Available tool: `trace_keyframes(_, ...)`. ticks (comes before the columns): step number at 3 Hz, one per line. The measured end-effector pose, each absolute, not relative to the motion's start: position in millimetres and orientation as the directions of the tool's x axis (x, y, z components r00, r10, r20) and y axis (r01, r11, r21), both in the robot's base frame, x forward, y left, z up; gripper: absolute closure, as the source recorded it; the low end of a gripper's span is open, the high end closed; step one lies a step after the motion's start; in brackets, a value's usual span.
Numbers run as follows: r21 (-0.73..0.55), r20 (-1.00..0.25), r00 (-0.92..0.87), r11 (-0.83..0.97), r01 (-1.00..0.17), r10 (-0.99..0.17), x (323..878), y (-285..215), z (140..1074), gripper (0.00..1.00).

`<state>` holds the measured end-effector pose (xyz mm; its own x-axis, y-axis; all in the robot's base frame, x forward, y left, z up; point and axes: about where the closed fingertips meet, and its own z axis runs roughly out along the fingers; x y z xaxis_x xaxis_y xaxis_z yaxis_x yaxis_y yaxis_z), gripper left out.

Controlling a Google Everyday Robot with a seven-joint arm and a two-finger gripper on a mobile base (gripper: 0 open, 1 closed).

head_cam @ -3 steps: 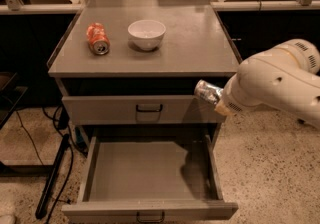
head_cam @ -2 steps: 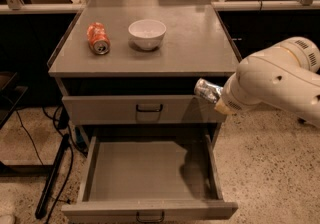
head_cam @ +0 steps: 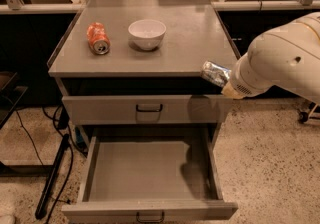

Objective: Pick redbull can from middle drawer and place on counter

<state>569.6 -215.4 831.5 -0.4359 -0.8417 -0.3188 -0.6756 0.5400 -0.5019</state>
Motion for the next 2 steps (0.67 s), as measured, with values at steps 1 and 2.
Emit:
trace_keyframes(1,-0.5,-0.318,-0.439,0.542,-0.675,-0.84,576,-217,834,1.0)
trace_keyframes(2,-0.557,-0.293,-0.41,0.502,-0.662,-0.864,634,-214,883,1.0)
